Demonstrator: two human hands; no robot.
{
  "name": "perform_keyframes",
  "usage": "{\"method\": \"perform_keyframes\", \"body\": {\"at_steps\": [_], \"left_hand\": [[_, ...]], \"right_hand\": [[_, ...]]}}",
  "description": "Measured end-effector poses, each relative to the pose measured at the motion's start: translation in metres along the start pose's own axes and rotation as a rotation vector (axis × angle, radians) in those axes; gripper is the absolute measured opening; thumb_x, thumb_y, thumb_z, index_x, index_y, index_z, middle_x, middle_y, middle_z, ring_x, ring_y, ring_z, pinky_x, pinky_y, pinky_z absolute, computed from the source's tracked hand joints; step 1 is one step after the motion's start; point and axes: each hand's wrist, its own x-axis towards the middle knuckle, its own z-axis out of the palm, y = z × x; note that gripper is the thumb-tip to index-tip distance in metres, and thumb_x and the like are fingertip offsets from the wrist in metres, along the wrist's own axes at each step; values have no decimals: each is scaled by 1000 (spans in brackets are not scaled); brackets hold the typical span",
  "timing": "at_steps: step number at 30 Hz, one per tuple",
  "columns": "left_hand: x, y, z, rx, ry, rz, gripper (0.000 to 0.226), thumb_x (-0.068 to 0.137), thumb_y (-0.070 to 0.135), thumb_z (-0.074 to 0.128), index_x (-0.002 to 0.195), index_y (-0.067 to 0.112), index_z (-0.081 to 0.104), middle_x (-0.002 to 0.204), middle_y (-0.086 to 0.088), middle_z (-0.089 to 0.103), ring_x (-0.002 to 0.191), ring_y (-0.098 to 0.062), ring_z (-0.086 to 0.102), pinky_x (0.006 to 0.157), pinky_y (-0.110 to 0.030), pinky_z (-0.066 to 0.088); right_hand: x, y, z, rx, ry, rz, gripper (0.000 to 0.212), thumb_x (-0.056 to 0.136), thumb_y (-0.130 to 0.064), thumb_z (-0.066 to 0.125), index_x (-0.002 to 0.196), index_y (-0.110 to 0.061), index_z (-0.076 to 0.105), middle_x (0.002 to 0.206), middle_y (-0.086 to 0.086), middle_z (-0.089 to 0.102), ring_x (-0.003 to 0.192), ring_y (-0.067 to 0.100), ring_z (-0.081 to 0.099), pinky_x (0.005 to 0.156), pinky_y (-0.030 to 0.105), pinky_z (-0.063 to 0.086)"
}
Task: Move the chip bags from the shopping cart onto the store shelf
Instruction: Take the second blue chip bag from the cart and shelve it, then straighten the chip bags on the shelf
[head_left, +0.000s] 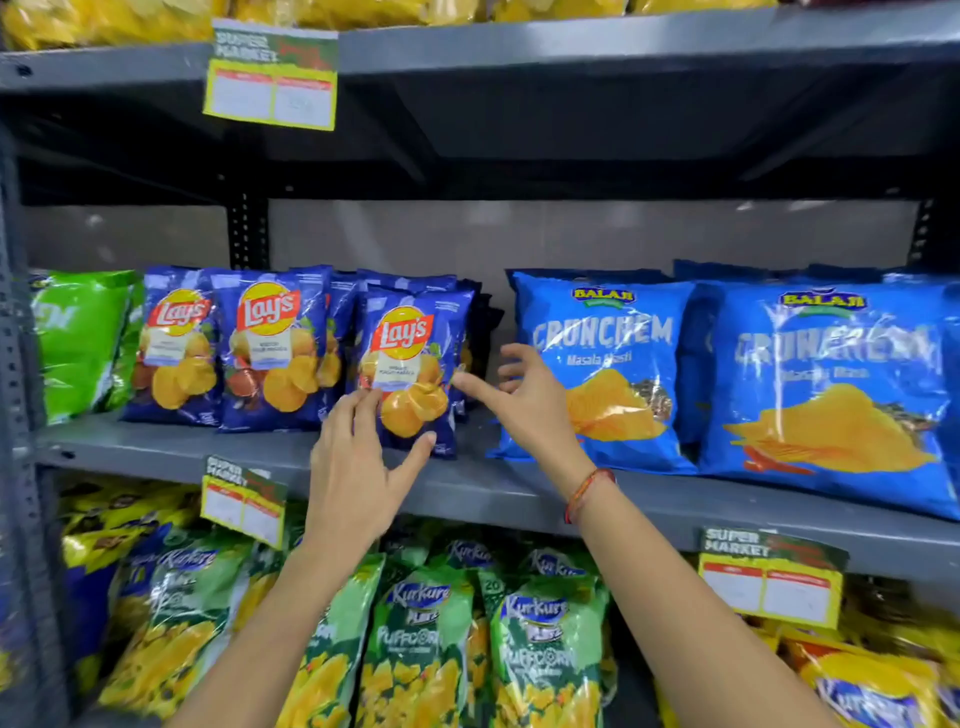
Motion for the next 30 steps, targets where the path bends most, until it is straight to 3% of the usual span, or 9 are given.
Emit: {"method": "perform_keyframes", "body": {"at_steps": [4, 8, 10, 12, 14, 19, 21, 27, 30], "left_hand": [[-10, -27, -7, 229, -193, -121, 94, 78, 70, 37, 145, 6, 20, 153, -13, 27, 141, -25, 22, 112, -49, 21], [-16, -38, -9, 264, -308, -147, 105, 69, 79, 18, 146, 7, 18, 154, -10, 27, 143, -22, 17, 116, -51, 10], [-18, -39, -9, 288, -323, -131, 104, 68, 79, 14, 145, 8, 22, 153, -8, 28, 144, -20, 15, 116, -53, 6], [-20, -38, -9, 335, -318, -104, 104, 70, 81, 9, 142, 9, 29, 152, -6, 32, 144, -18, 16, 114, -56, 4], [-22, -39, -10, 380, -308, -74, 108, 68, 84, 1, 140, 11, 34, 150, -3, 35, 143, -17, 18, 114, -57, 2], [-22, -44, -12, 409, -277, -7, 116, 59, 83, -13, 138, 15, 37, 148, -1, 39, 142, -15, 22, 116, -49, 1], [-22, -45, -12, 402, -272, 3, 111, 63, 83, -7, 138, 14, 38, 147, -2, 40, 141, -16, 24, 117, -46, 1], [-25, -48, -10, 399, -243, 27, 100, 70, 77, 2, 136, 13, 39, 145, -5, 43, 140, -18, 27, 117, -43, 5], [-25, -50, -8, 390, -223, 34, 96, 72, 75, 5, 135, 11, 41, 143, -6, 45, 138, -19, 30, 117, -42, 9]], "right_hand": [[14, 8, 31, -43, -291, 152, 87, 68, -49, 80, 137, -14, 39, 112, -4, 50, 109, 18, 54, 83, 25, 39], [27, 20, 47, 88, -486, 311, 45, 71, -32, 83, 104, -23, 53, 92, -20, 56, 82, -6, 53, 64, 11, 43], [32, 21, 51, 141, -542, 360, 55, 71, -24, 83, 117, -15, 54, 103, -11, 63, 91, 1, 57, 72, 18, 46], [36, 23, 54, 160, -546, 384, 82, 69, -18, 84, 138, -5, 42, 135, 6, 57, 120, 19, 54, 97, 33, 47], [36, 23, 59, 189, -512, 362, 90, 67, -12, 85, 143, -3, 36, 144, 11, 49, 130, 25, 48, 108, 35, 39], [32, 21, 73, 126, -410, 270, 99, 64, -16, 87, 145, -5, 32, 148, 11, 44, 136, 26, 41, 112, 39, 36], [32, 19, 78, 53, -351, 209, 99, 64, -22, 88, 145, -5, 34, 148, 12, 42, 139, 28, 36, 114, 40, 33], [31, 19, 87, -125, -263, 28, 70, 68, -30, 85, 125, -4, 54, 128, 15, 61, 122, 31, 53, 94, 32, 42], [30, 22, 87, -146, -273, 7, 68, 70, -32, 83, 125, -7, 54, 127, 13, 62, 121, 30, 54, 98, 35, 44]]}}
